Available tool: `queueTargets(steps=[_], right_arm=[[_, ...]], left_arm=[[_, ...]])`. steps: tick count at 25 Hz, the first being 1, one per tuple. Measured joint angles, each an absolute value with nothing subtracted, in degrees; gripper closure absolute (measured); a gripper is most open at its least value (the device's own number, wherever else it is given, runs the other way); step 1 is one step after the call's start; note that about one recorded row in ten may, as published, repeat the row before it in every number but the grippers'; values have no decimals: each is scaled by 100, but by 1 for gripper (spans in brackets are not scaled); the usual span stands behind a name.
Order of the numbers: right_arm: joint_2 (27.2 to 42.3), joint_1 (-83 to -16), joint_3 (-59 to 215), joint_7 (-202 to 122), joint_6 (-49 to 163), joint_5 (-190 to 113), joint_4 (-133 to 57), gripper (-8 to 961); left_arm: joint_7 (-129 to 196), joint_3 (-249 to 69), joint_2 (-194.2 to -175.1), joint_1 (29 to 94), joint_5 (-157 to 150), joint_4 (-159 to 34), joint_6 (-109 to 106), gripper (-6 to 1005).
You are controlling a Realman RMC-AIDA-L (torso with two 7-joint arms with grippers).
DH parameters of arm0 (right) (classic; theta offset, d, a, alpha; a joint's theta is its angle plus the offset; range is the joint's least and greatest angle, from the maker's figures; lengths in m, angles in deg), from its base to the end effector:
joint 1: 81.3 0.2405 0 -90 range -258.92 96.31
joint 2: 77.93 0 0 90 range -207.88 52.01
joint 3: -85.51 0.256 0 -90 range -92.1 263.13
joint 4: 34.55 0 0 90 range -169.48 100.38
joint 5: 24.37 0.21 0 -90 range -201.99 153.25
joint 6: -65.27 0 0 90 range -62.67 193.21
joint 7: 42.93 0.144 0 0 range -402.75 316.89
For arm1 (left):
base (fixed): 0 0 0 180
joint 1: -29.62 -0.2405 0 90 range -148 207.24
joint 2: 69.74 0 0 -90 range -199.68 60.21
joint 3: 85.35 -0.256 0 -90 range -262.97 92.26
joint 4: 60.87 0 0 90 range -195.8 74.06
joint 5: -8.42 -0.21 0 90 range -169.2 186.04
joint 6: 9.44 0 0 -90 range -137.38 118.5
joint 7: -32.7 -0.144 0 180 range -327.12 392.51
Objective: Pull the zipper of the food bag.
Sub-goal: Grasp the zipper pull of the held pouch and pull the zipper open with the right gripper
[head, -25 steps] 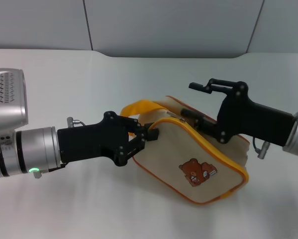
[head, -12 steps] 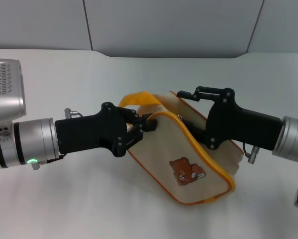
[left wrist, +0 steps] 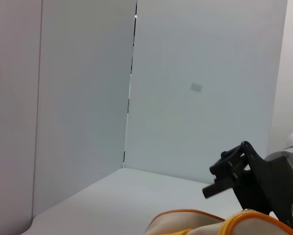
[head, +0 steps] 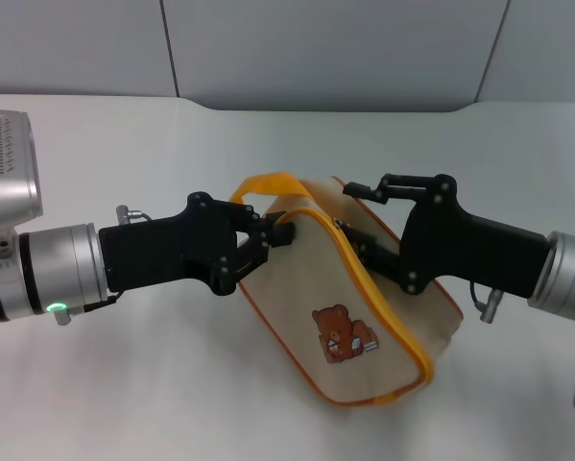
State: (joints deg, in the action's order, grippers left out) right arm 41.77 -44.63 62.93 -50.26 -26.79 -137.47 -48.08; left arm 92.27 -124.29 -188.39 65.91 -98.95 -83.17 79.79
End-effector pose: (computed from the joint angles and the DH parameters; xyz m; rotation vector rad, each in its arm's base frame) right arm 0.2322 0.3219 -0.0413 -2.2120 -0.8684 0.6879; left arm -0.2318 0.3345 -0.0321 -2.7290 -0.3164 -0.9199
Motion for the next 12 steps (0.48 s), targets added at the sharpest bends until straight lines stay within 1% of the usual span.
queueTargets(steps=[5,10,12], right_arm=[[4178,-4503,6299,-5053,-2689,-13744,-4732,503],[4178,-4508,6301,-5053,-2690,-13744,-4652,717],[4178,-4503,6301,-5054,-2690,-13744,-4630,787]], left_arm=[[9228,-12427,-18839,6586,-9895,-8316,7976,931],[9229,-12469,-18839,6583,-9895,-8285,7981,931],[9229,-12477,-18839,6583,-9897,-8277,7995,931]])
